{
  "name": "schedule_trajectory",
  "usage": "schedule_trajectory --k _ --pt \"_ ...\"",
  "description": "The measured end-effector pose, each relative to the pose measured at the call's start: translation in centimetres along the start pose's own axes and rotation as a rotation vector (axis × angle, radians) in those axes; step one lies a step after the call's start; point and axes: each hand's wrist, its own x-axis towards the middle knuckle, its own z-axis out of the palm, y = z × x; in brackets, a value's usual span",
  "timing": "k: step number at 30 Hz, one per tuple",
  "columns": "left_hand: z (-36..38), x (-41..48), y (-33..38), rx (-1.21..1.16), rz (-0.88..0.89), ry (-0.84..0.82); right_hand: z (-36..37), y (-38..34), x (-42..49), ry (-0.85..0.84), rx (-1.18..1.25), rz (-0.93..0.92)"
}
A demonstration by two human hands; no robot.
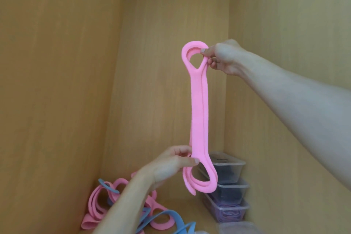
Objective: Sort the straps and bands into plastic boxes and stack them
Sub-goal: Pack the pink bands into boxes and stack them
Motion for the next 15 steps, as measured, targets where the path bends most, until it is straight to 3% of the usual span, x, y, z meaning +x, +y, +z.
schedule_trajectory --k 9,15 --pt "-0.6 -0.1 -0.9 0.125 -0.092 0.030 -0.6 0.2 0.4 0.013 0.011 -0.003" --pt "-1.3 -0.7 -1.5 -0.183 -0.106 0.045 -1.7 0.2 0.7 0.050 0.023 -0.006"
